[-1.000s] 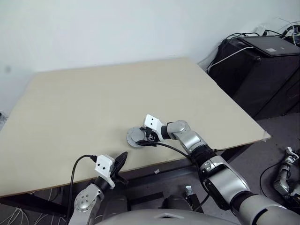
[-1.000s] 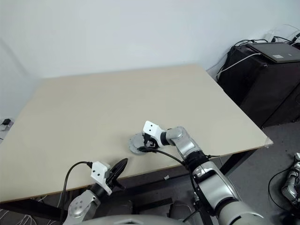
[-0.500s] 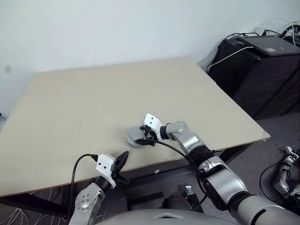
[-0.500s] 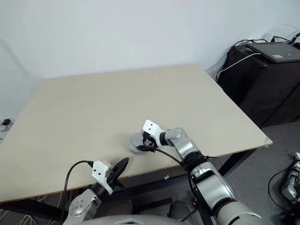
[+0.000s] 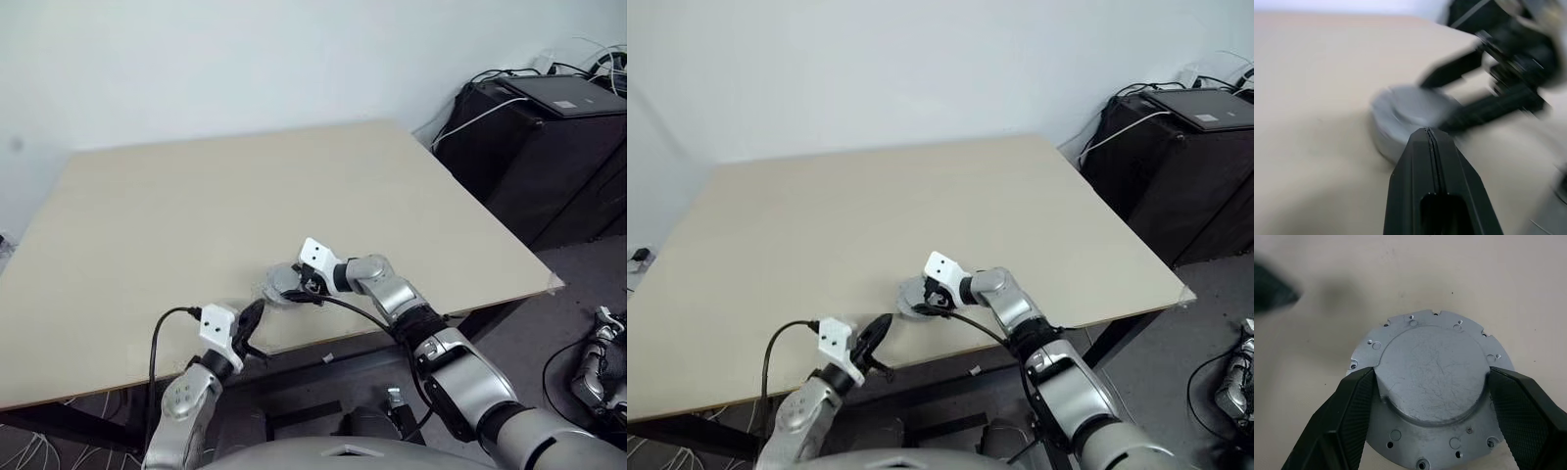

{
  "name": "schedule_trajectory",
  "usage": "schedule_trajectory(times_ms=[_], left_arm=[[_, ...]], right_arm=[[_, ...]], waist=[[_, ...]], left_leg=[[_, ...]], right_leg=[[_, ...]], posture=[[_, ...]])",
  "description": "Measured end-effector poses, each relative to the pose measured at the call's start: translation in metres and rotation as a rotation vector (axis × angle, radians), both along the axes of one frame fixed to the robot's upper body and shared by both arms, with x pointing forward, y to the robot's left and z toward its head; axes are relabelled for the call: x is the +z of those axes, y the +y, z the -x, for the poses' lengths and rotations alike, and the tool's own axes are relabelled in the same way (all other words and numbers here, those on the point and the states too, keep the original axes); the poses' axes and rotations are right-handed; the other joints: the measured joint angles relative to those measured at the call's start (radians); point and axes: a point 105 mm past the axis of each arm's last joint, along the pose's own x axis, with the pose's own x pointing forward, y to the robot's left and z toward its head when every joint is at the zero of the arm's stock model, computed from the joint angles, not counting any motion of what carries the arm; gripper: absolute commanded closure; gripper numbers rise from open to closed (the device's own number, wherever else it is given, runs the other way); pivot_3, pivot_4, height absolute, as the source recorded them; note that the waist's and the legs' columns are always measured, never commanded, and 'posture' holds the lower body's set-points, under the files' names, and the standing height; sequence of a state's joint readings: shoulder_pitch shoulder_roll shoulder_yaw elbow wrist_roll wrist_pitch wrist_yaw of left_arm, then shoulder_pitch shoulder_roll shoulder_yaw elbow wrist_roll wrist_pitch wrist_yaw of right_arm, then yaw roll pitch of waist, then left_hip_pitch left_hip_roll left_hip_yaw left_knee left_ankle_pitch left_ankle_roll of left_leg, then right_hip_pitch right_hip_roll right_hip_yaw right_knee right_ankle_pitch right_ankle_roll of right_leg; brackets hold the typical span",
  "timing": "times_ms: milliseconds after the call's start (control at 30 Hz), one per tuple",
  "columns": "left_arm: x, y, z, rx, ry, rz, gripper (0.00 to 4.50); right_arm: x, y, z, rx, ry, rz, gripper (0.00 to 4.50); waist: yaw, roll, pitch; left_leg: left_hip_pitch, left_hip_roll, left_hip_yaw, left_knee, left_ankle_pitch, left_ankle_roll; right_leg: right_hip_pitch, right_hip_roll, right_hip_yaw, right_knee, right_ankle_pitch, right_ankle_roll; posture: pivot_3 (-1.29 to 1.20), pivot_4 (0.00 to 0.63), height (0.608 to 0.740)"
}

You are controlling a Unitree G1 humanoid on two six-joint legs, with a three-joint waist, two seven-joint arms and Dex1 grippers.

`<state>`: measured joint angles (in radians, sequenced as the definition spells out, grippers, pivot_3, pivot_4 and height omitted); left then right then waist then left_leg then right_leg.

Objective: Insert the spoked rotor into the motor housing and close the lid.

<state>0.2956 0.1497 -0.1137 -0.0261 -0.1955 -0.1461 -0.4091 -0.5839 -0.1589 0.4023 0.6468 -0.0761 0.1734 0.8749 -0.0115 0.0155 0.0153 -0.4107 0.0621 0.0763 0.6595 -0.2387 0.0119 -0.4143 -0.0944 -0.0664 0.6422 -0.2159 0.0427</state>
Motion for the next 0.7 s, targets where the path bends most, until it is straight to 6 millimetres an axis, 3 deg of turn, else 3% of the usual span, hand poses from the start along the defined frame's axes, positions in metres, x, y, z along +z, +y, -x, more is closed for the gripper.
schedule_trajectory(times_ms=[200,367,533,700], left_arm=[[0.005,0.013,-0.028,0.105,0.025,-0.042,4.50],[0.004,0.021,-0.057,0.102,0.199,0.029,4.50],[0.004,0.008,-0.064,-0.021,0.375,0.218,4.50],[0.002,0.004,-0.065,-0.113,0.489,0.266,4.50]], right_arm=[[0.001,0.001,0.002,0.003,-0.007,-0.005,1.17],[0.001,0.001,0.001,-0.001,-0.011,-0.005,1.17],[0.002,0.002,0.001,0.002,-0.014,-0.008,1.17],[0.003,0.002,0.001,0.001,-0.015,-0.008,1.17]], waist=[[0.000,-0.001,0.000],[-0.001,-0.002,0.001],[-0.004,-0.005,0.002],[-0.005,-0.007,0.003]], left_leg=[[0.000,-0.001,0.001,0.000,0.000,0.000],[0.000,-0.001,-0.001,0.000,0.000,0.000],[0.000,-0.001,-0.001,0.001,0.001,0.000],[0.000,-0.001,-0.002,0.001,0.001,-0.001]], right_leg=[[0.000,0.001,0.000,0.000,0.000,0.000],[0.002,0.003,-0.001,0.001,0.000,0.000],[0.003,0.003,-0.001,0.000,0.000,0.000],[0.003,0.004,-0.001,0.000,0.000,0.000]], posture=[[0.00,0.000,0.740],[0.00,0.000,0.740],[0.00,0.000,0.740],[0.00,0.000,0.740]])
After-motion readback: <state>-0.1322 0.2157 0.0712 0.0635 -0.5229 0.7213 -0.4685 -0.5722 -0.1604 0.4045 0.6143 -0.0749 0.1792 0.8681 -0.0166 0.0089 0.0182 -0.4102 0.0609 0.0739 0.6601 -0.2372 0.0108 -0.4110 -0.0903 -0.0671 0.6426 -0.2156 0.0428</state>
